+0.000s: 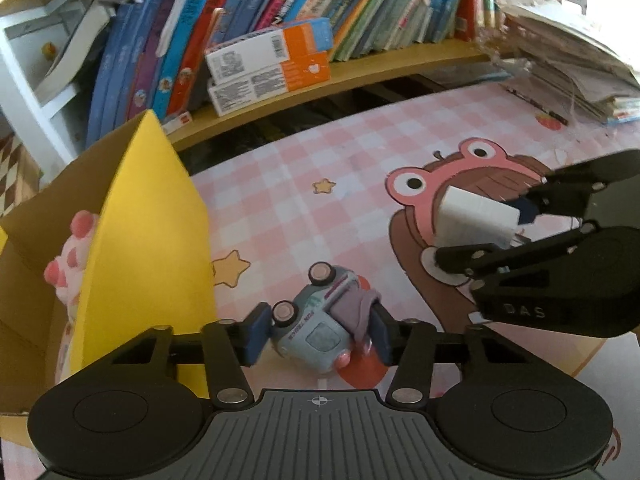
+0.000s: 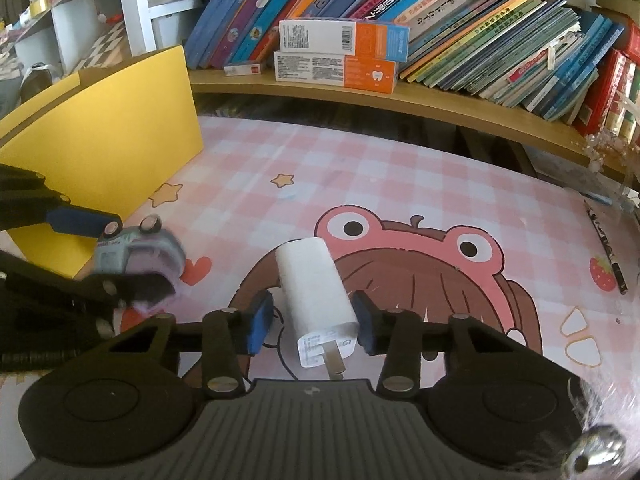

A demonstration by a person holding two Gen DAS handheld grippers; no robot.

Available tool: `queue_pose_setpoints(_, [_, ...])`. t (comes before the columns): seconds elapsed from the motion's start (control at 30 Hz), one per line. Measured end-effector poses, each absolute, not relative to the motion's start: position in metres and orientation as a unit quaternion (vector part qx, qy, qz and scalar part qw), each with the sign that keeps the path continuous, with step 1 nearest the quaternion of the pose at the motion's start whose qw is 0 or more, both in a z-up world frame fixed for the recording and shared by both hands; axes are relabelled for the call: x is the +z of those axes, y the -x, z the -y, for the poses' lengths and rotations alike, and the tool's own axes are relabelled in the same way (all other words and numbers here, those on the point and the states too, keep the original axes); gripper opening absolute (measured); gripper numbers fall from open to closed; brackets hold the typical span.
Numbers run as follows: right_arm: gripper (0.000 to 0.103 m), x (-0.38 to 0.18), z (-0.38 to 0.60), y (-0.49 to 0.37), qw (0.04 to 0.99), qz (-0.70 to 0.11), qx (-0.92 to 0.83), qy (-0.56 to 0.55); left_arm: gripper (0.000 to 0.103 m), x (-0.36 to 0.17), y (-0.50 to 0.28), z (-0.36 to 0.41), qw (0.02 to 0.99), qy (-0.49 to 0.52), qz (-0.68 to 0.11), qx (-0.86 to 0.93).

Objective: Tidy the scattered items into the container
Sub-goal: 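Lift the toy car and charger and carry both toward the yellow box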

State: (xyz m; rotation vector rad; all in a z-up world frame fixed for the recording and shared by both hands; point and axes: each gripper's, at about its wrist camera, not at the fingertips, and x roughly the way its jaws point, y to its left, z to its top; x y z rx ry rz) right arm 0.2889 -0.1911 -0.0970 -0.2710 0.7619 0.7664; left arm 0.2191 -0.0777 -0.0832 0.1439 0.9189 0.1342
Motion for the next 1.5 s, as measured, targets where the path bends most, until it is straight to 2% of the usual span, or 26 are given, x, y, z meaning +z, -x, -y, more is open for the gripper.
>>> queue_pose_setpoints(0.37, [0.026, -0.095, 0.192, -0.286, 0.848, -0.368, 0.359, 0.129, 0.049, -0.078, -0.214, 0.072, 0.899, -0.029, -0.434, 0.06])
queue_pose_setpoints(0.77, [0.025, -0.085, 0.204, -0.268, 0.846, -0.387, 0.349, 0.116, 0.048, -0.058, -0.194, 0.074, 0.91, 0.011, -0.413, 0.042])
queue_pose_setpoints(1.5, [0.025, -0.058, 0.227, -0.209, 0.861, -0.382, 0.317, 0.107, 0.048, -0.027, -0.134, 0.079, 0.925, 0.022, -0.379, -0.014])
